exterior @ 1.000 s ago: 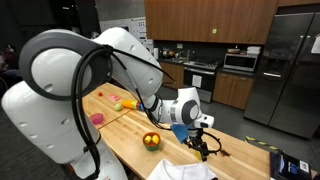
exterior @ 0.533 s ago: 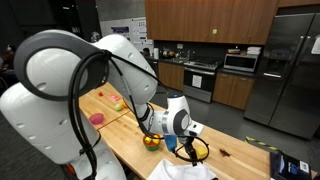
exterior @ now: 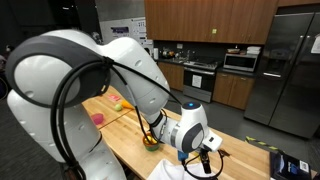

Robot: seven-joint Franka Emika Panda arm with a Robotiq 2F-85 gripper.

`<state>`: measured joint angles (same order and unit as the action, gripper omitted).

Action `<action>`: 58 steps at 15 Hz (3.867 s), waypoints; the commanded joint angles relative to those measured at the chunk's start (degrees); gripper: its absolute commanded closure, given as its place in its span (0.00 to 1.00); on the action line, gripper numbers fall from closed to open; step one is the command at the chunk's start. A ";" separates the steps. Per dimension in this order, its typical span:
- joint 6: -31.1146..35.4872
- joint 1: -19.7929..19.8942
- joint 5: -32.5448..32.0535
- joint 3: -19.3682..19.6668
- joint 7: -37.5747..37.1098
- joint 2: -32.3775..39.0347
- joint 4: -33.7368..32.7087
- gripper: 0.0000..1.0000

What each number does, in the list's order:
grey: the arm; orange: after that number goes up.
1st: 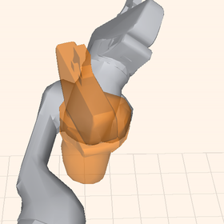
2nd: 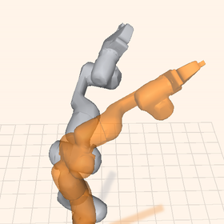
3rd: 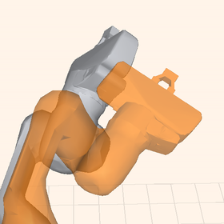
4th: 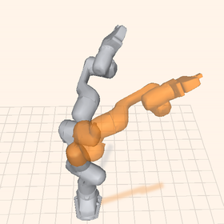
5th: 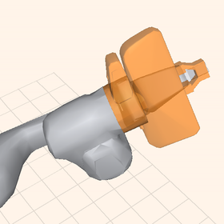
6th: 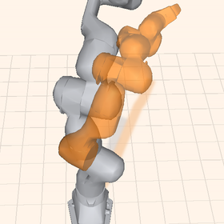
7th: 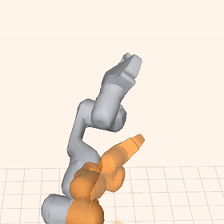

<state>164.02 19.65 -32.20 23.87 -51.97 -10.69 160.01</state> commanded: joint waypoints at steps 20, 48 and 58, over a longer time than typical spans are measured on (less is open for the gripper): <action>7.74 3.65 16.41 0.28 54.49 14.45 -0.14 0.00; 28.51 4.01 126.17 -38.57 124.96 10.73 -0.99 0.00; 28.54 4.92 157.95 -36.47 155.38 8.68 -1.17 0.00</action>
<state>192.57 24.60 125.81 -12.56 103.50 -2.02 158.84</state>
